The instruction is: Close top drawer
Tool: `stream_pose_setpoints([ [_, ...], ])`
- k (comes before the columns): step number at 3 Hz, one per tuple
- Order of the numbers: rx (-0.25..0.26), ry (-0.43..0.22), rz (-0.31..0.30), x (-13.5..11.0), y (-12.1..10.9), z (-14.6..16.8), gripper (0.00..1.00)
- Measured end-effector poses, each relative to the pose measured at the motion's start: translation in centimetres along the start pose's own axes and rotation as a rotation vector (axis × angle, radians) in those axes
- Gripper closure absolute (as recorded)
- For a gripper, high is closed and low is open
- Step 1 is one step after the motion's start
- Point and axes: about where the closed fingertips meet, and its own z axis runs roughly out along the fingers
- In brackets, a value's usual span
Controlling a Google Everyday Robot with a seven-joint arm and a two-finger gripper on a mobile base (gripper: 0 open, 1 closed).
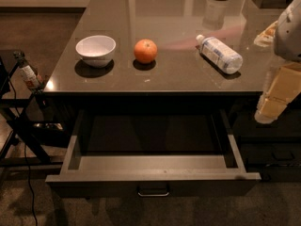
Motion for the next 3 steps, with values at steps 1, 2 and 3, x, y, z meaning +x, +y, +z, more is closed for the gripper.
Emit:
stream_pose_setpoints([
  [1, 0.0, 0.0, 0.0, 0.0, 0.0, 0.0, 0.0],
  [2, 0.0, 0.0, 0.0, 0.0, 0.0, 0.0, 0.19],
  [3, 0.0, 0.0, 0.0, 0.0, 0.0, 0.0, 0.41],
])
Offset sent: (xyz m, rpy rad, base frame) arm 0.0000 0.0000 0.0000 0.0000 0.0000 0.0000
